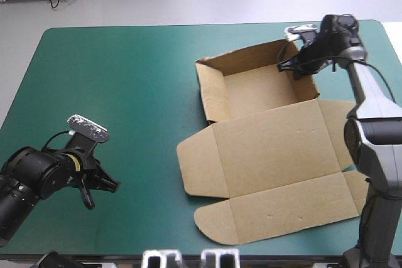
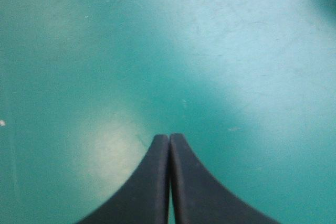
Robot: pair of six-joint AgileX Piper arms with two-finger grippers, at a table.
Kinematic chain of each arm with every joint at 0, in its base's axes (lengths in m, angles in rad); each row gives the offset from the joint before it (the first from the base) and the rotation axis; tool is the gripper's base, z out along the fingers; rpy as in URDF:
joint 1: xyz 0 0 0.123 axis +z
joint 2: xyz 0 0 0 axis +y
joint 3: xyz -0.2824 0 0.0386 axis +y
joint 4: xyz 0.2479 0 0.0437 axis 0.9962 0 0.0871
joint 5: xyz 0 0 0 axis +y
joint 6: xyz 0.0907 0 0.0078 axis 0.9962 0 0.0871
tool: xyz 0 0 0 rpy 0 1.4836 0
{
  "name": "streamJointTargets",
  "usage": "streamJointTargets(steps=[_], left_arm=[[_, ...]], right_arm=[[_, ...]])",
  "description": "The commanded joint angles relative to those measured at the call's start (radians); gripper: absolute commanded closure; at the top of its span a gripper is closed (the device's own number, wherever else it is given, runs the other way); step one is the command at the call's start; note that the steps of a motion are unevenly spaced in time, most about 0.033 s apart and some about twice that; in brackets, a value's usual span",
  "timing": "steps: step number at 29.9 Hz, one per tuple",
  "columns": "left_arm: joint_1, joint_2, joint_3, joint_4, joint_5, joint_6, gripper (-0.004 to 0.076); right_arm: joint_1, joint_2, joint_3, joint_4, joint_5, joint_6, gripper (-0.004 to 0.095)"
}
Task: Fold the box
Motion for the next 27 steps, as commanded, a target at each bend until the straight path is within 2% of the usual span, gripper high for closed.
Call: streamJointTargets(steps=[1, 6, 12, 22, 24, 27], left_arm=[[0.0, -0.008, -0.016, -0.098, -0.069, 0.013, 0.073], [0.0, -0.008, -0.016, -0.162, -0.1, 0.053, 0.073], [0.0, -0.008, -0.016, -0.153, -0.094, 0.055, 0.073], [0.0, -0.008, -0.018, -0.147, -0.101, 0.059, 0.0731], [0.0, -0.008, -0.018, -0.145, -0.101, 0.061, 0.073], [0.0, -0.008, -0.018, -0.142, -0.094, 0.063, 0.0731]], right_arm=[[-0.139, -0.079, -0.049, 0.079, -0.001, -0.021, 0.0932], [-0.314, -0.077, -0.051, 0.084, 0.008, -0.012, 0.0932], [-0.457, -0.077, -0.051, 0.084, 0.017, 0.016, 0.0931], [-0.5, -0.053, -0.047, 0.029, 0.017, 0.023, 0.0929], [-0.5, -0.052, -0.047, 0.016, 0.017, 0.023, 0.0895], [-0.5, -0.052, -0.049, -0.049, 0.017, 0.023, 0.0746]])
